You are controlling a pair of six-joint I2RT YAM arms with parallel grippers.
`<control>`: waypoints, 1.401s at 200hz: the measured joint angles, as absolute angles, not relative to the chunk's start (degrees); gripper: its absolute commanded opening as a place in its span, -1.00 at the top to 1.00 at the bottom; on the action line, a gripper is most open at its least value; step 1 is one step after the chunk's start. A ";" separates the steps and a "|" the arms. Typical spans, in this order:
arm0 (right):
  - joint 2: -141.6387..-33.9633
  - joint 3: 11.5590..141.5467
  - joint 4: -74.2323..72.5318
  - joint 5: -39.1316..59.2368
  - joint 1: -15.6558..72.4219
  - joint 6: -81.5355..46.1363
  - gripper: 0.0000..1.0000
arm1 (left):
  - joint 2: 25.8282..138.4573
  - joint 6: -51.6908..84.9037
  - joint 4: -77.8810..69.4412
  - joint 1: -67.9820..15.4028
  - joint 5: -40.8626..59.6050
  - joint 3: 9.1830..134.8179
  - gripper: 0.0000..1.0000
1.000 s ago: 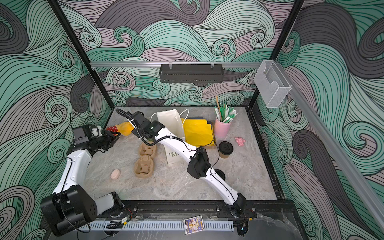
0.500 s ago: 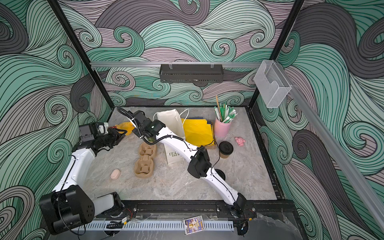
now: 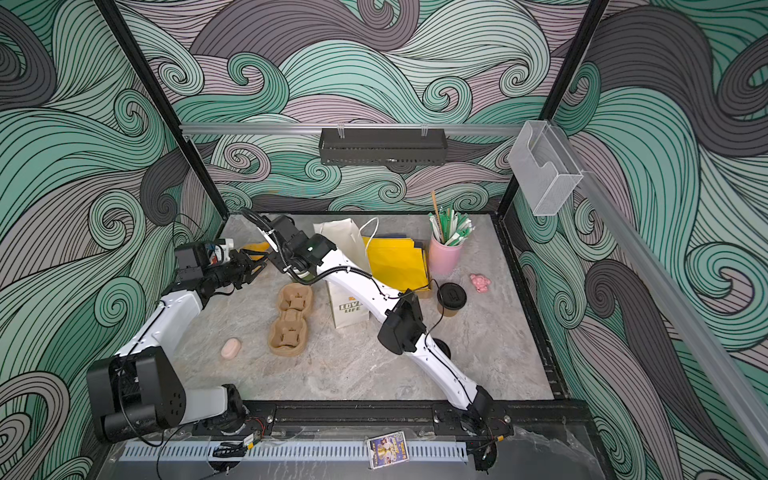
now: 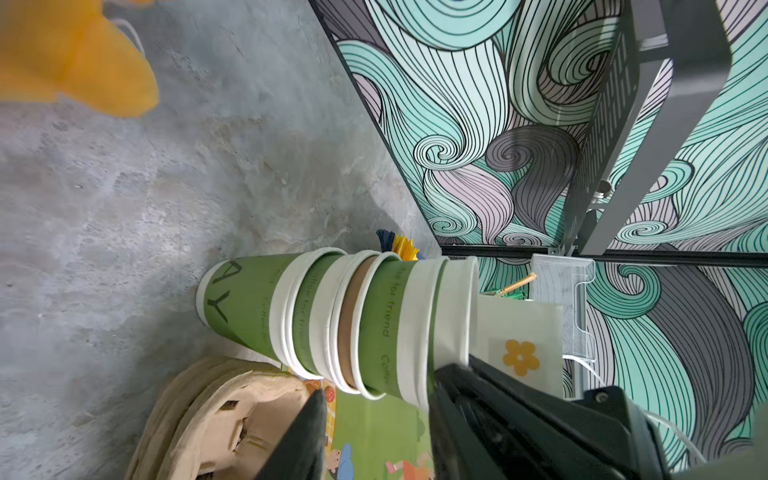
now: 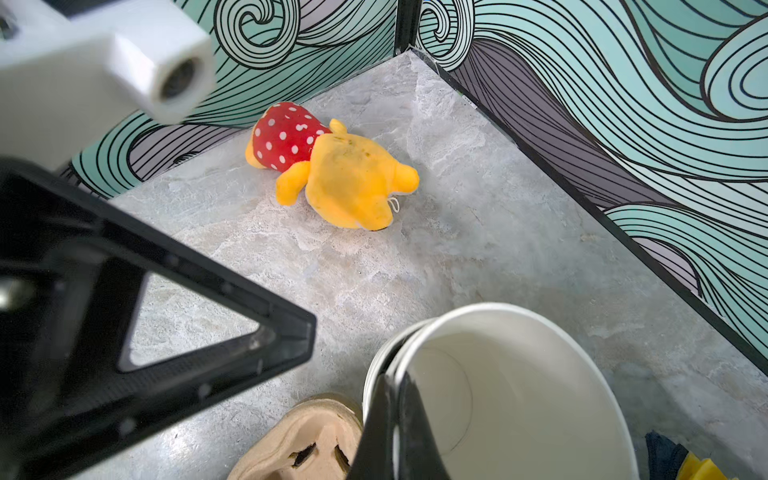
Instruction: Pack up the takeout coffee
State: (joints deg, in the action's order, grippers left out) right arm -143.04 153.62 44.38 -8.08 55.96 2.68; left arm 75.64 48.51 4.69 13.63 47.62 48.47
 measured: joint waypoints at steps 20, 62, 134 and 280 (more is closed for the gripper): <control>-143.04 153.62 44.38 -7.81 55.96 2.50 0.96 | 77.10 49.21 2.87 12.36 48.53 48.31 0.11; -143.04 153.62 44.38 -7.53 55.96 2.35 0.96 | 78.59 50.52 0.27 11.42 49.21 48.21 0.13; -143.04 153.62 44.42 -7.44 55.96 2.31 0.96 | 81.41 52.14 -3.60 10.68 50.00 48.21 0.20; -138.52 154.95 44.77 -8.73 57.14 4.54 1.00 | 83.48 51.44 -3.53 10.37 49.25 48.62 0.14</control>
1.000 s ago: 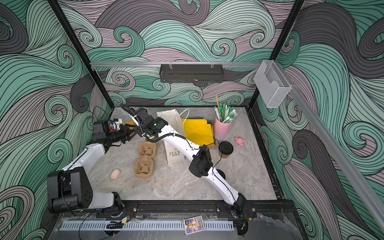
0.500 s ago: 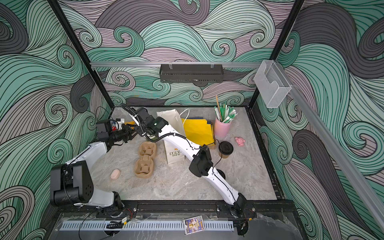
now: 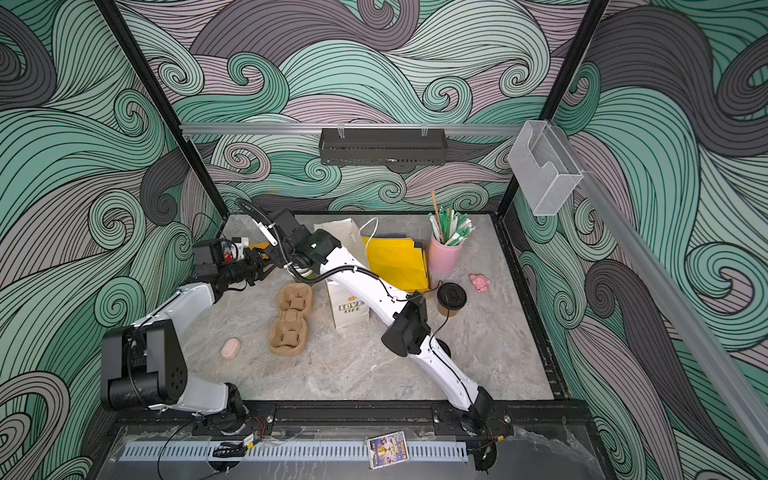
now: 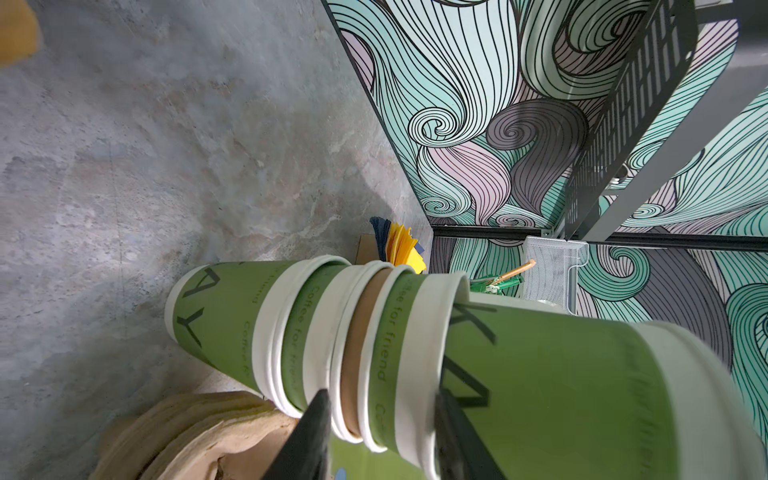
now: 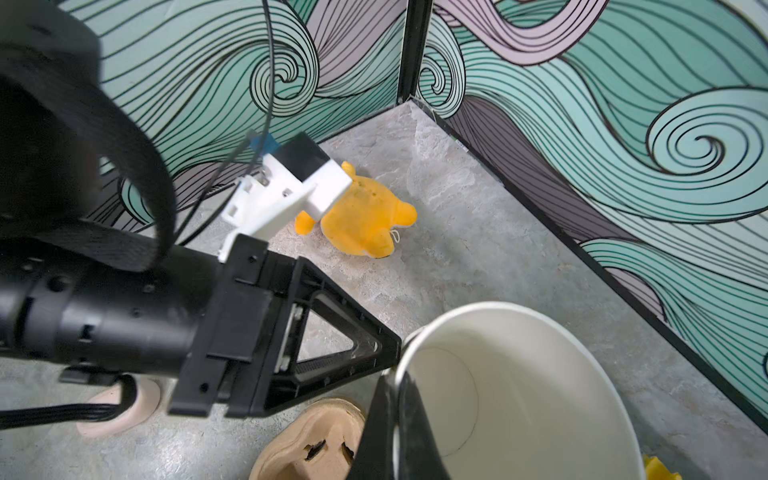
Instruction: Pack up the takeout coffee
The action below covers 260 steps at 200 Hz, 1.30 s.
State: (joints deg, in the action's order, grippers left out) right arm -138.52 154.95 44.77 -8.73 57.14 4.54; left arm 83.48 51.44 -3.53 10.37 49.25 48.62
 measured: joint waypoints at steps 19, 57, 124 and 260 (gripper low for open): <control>-137.43 155.13 44.69 -9.17 57.65 5.67 1.00 | 83.48 51.37 -2.96 10.35 49.19 48.84 0.11; -135.96 155.24 43.79 -10.35 58.63 8.19 1.00 | 83.48 50.72 -0.56 9.96 48.77 50.30 0.07; -130.10 154.91 44.40 -11.27 62.54 12.99 1.00 | 77.17 49.41 6.00 9.61 45.91 51.94 -0.20; -82.24 80.44 35.33 -12.25 81.10 7.68 0.97 | 44.29 41.19 29.15 11.62 23.38 49.54 -0.36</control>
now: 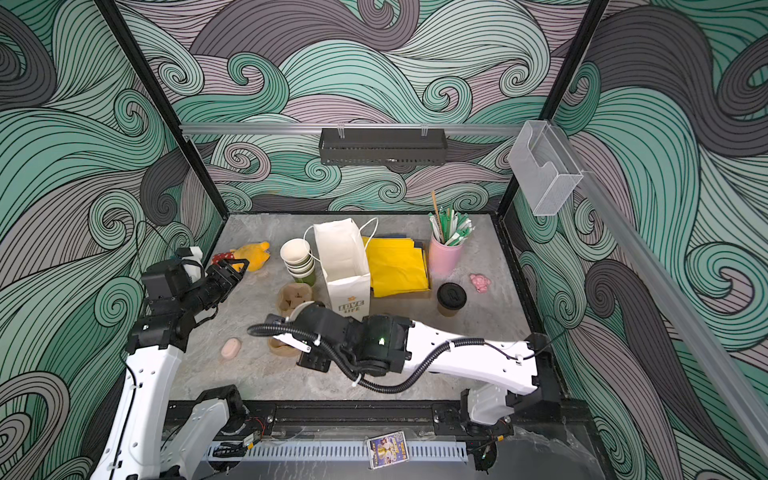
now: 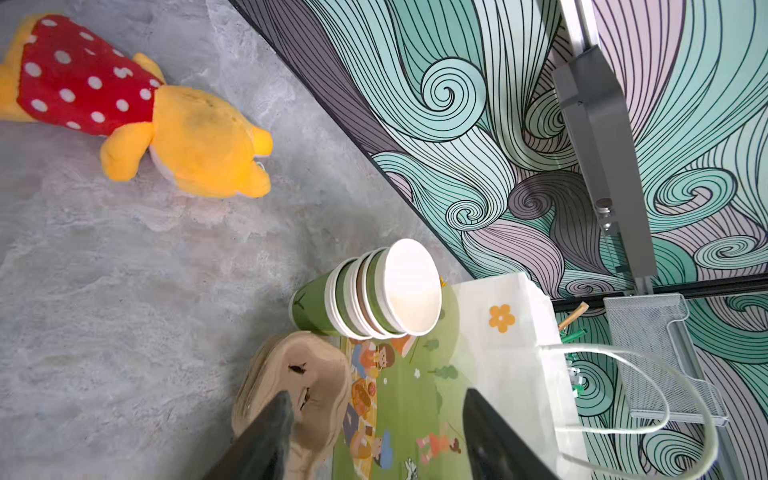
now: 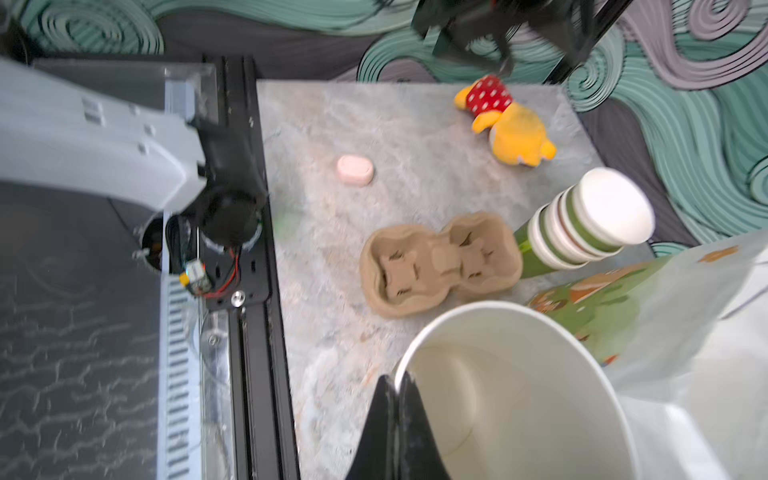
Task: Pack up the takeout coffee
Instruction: 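Carry the white cup toward the robot and set it upright with the right gripper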
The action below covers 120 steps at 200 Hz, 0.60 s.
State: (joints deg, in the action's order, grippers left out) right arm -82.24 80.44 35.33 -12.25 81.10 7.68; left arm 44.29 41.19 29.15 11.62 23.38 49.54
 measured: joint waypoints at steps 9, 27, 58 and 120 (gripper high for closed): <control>-81.12 75.85 34.15 -12.23 81.62 6.42 0.97 | 42.76 41.10 30.00 11.62 23.33 49.01 -0.37; -79.88 68.10 31.05 -12.16 82.04 3.73 0.97 | 40.03 40.84 31.68 11.62 23.11 48.14 -0.37; -79.31 58.87 24.71 -12.23 82.11 0.12 0.95 | 37.50 40.58 34.00 11.62 22.92 46.78 -0.37; -79.77 53.47 16.32 -14.02 82.06 -2.90 0.88 | 37.28 40.66 35.18 11.62 22.90 45.84 -0.37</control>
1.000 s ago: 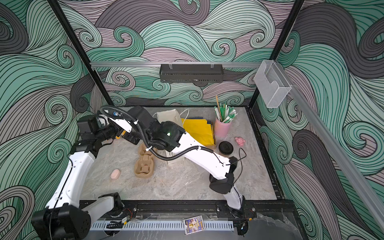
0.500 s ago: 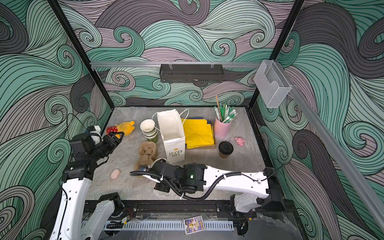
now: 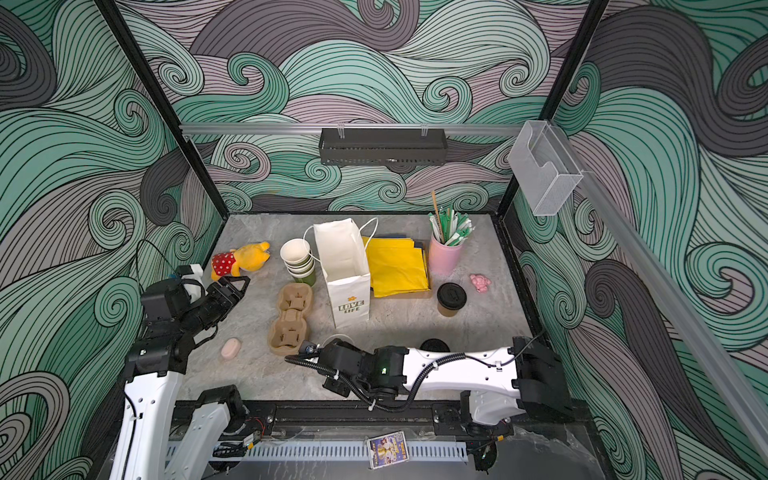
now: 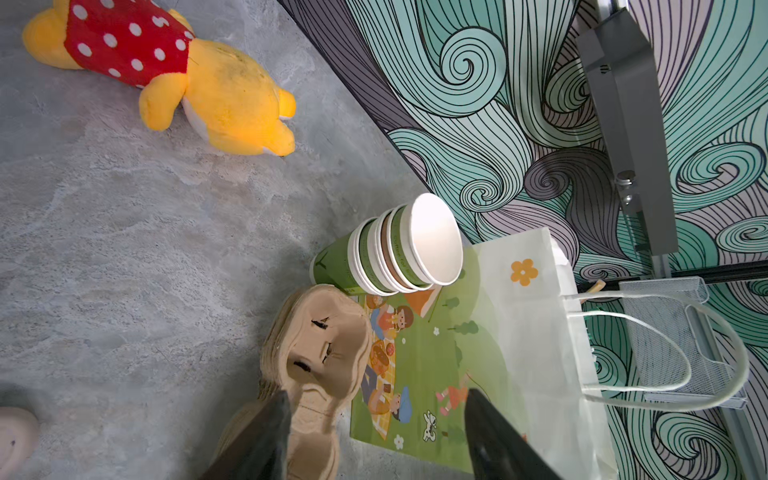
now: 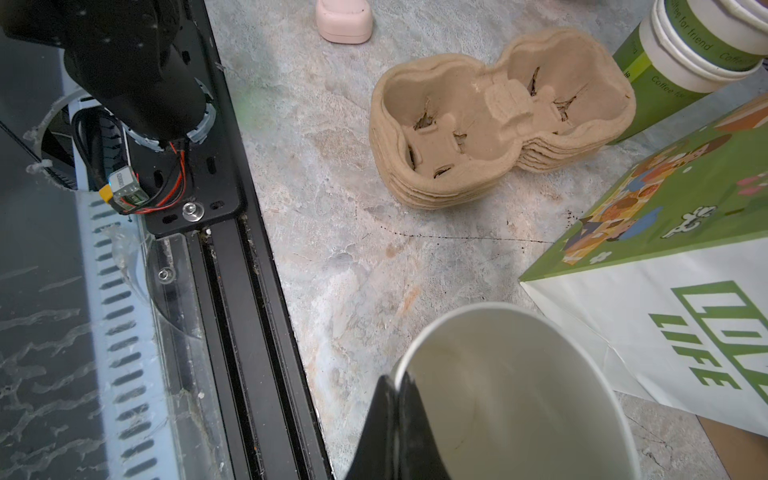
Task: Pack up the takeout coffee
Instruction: 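Carry the white cup toward the robot and set it upright with the right gripper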
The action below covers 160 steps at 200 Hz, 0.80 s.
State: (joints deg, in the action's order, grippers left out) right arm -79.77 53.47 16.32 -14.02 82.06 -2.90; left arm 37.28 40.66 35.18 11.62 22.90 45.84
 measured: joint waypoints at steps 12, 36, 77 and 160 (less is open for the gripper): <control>-79.90 52.71 15.07 -14.31 82.00 -3.53 0.87 | 37.28 40.66 35.16 11.62 22.92 45.84 -0.37; -79.92 50.76 12.97 -14.50 81.71 -4.69 0.87 | 37.45 40.66 35.16 11.62 22.94 45.84 -0.37; -79.94 49.04 11.68 -14.61 81.38 -6.04 0.77 | 37.89 40.66 35.11 11.62 22.96 45.84 -0.37; -78.87 50.19 14.35 -14.13 81.41 -7.11 0.18 | 38.85 40.66 34.92 11.62 23.18 45.84 -0.37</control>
